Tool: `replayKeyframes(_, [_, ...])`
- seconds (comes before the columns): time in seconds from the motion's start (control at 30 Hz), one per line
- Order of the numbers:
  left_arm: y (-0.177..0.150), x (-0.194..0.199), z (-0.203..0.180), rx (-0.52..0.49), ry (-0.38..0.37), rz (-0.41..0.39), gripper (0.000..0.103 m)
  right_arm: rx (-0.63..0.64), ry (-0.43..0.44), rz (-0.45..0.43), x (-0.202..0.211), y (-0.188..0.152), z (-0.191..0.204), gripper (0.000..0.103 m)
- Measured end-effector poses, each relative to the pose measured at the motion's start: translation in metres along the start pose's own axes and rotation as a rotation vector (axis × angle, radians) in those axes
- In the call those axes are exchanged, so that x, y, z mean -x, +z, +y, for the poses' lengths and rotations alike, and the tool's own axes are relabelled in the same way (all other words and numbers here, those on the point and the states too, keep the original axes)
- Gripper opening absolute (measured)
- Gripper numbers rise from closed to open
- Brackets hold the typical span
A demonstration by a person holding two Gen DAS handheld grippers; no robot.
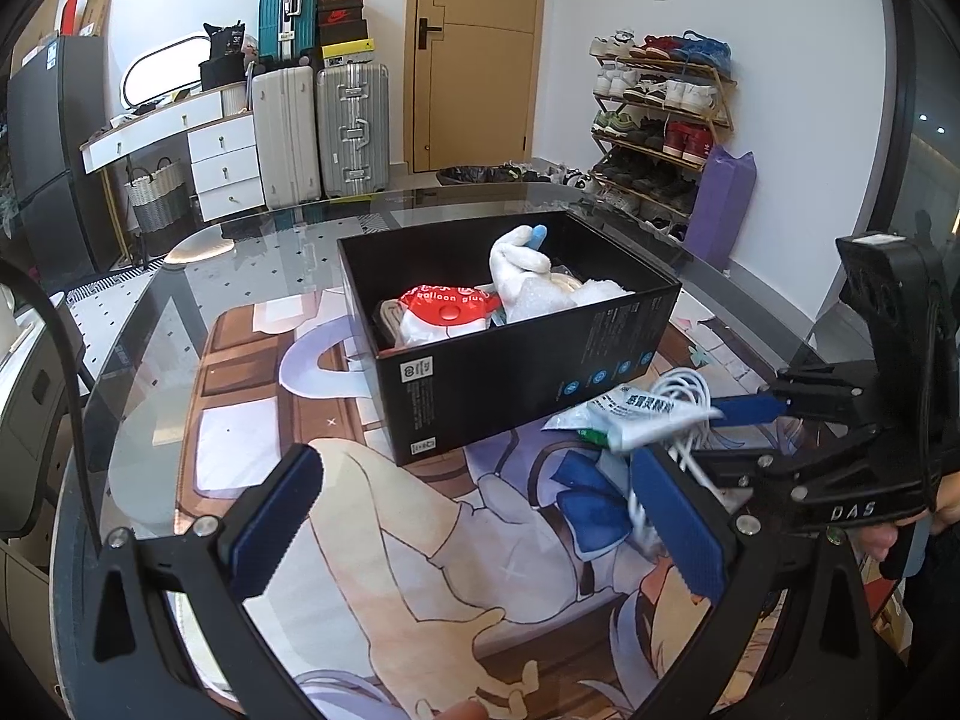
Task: Organize soft objects
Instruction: 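Move the left tool to the white medicine packet while the right tool moves toward the cable coil, then grasp the white medicine packet with the left tool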
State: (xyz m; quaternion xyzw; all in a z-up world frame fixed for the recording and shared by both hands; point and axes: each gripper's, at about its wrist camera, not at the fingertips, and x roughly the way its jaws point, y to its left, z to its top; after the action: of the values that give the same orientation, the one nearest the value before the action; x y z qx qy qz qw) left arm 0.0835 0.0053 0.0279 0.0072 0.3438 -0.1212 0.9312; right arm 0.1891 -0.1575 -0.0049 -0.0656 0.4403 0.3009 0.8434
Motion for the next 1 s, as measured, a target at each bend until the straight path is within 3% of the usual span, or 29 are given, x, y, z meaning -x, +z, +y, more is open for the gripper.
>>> replayKeyframes(0.2, [0.0, -0.001, -0.004, -0.009, -0.003, 0.007, 0.103, 0.009, -0.001, 0.005, 0.002, -0.002, -0.007, 0.049])
replayKeyframes(0.33, [0.0, -0.002, -0.006, -0.016, -0.005, 0.008, 0.103, 0.011, -0.016, 0.026, 0.004, -0.003, -0.007, 0.058])
replayKeyframes(0.43, [0.001, -0.002, -0.006, -0.013, -0.009, 0.008, 0.103, 0.011, -0.069, 0.041, 0.009, -0.005, -0.014, 0.07])
replayKeyframes(0.7, [0.0, -0.003, -0.005, -0.014, -0.009, 0.011, 0.103, -0.049, -0.209, 0.038, 0.024, -0.01, -0.047, 0.074])
replayKeyframes(1.0, [-0.002, -0.012, -0.018, -0.014, -0.079, 0.041, 0.103, -0.079, -0.094, -0.006, 0.032, -0.01, -0.058, 0.074])
